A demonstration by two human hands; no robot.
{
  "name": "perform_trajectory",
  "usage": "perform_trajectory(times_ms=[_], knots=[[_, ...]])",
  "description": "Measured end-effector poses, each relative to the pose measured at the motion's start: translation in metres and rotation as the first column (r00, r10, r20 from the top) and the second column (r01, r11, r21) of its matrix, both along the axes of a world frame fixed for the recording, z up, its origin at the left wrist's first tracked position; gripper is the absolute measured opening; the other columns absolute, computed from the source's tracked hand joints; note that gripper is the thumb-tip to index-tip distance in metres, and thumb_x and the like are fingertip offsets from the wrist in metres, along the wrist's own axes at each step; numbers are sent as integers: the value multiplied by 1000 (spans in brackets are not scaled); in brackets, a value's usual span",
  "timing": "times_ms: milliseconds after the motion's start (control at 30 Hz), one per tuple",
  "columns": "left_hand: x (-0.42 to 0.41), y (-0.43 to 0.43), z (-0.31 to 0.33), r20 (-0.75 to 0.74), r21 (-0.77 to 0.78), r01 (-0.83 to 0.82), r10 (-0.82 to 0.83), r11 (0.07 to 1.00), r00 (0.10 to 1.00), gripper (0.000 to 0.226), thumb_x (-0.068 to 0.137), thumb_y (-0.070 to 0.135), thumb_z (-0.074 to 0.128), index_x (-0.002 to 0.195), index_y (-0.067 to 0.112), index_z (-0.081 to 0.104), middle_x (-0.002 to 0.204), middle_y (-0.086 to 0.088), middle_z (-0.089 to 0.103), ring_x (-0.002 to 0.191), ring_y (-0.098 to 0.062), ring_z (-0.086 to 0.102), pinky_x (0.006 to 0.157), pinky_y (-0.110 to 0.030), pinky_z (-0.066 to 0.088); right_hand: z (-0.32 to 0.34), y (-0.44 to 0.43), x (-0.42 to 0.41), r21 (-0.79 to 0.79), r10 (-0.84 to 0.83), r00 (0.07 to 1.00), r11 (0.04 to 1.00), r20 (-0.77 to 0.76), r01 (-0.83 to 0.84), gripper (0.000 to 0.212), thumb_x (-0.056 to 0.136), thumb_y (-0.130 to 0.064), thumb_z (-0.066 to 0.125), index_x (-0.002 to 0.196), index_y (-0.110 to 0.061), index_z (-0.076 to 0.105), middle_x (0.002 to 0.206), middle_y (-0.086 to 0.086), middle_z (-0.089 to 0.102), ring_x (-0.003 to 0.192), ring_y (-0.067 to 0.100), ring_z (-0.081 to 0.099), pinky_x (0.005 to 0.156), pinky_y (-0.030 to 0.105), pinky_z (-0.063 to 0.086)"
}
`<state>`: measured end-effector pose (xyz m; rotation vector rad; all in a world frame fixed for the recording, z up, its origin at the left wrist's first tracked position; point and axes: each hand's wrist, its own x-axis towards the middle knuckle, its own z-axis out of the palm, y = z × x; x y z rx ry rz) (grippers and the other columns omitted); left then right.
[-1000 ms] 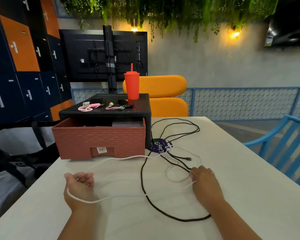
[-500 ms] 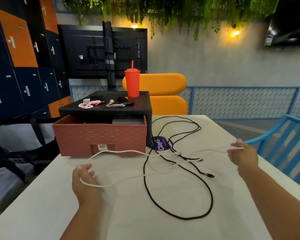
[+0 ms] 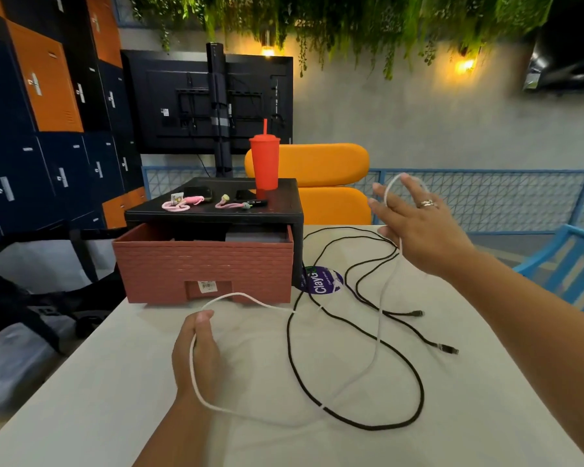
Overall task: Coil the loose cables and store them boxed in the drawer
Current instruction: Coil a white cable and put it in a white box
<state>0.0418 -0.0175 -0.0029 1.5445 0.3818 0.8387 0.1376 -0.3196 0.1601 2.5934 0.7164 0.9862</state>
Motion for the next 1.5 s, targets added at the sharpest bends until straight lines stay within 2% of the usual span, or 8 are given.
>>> perform_trajectory(times_ms=[133,267,467,600,833,1233,1367,1500], knots=[[-2,-2,2,-37,-5,63,-63,998,997,14,87,26,48,86,35,59,83,5,59,88,-25,56,83,-38,44,12,9,-4,-107,2,1000,994,24,1,55,97,-41,19,128,-10,53,139,9,49,131,40,39,91,59,41],[-5,-1,2,-80,-117,176,-186,977,979,38,88,2,48,95,36,64,80,-4,53,76,-23,50,73,-32,42,2,9,-4,149,-26,933,985,-359,85,40,99,-34,33,129,-15,50,130,10,50,125,28,40,100,44,35],[-12,1,20,-203,-239,538,-583,809,787,36,66,49,62,97,31,69,107,-3,62,94,-20,56,86,-29,42,-17,-7,-4,121,-180,768,941,-614,316,40,98,-13,37,136,-21,46,135,5,50,123,21,44,93,23,32],[-14,20,14,-134,-305,673,-730,673,670,41,95,-5,38,120,20,60,120,3,62,99,-20,60,83,-26,47,-41,-27,2,-87,-374,632,895,-678,437,61,90,1,28,144,-28,30,151,1,30,137,23,28,112,34,23],[-5,25,14,86,-595,611,-714,522,695,41,89,8,28,110,3,63,114,-13,67,86,-22,59,75,-32,47,-71,-15,11,145,-368,697,816,-615,559,65,87,-6,37,146,-29,21,130,6,47,118,25,48,96,36,44],[2,20,5,-56,-350,421,-468,837,882,38,93,-9,39,110,14,65,100,4,67,85,-14,58,70,-19,52,-124,86,-5,285,147,600,948,-787,142,22,91,-18,45,94,-14,66,112,5,56,100,20,51,88,27,41],[7,19,5,-163,-94,273,-285,958,945,37,91,-1,48,112,26,63,80,7,61,72,-10,52,75,-19,45,-118,82,-8,656,384,670,725,-636,208,23,94,-15,41,73,-21,50,83,1,57,81,20,52,72,30,40],[12,6,5,-205,99,259,-235,961,950,45,91,-1,45,118,33,57,111,17,60,101,-12,57,81,-9,40,-114,83,-21,815,550,660,553,-512,172,21,95,-34,44,83,-19,51,77,-1,61,73,12,53,70,27,41]])
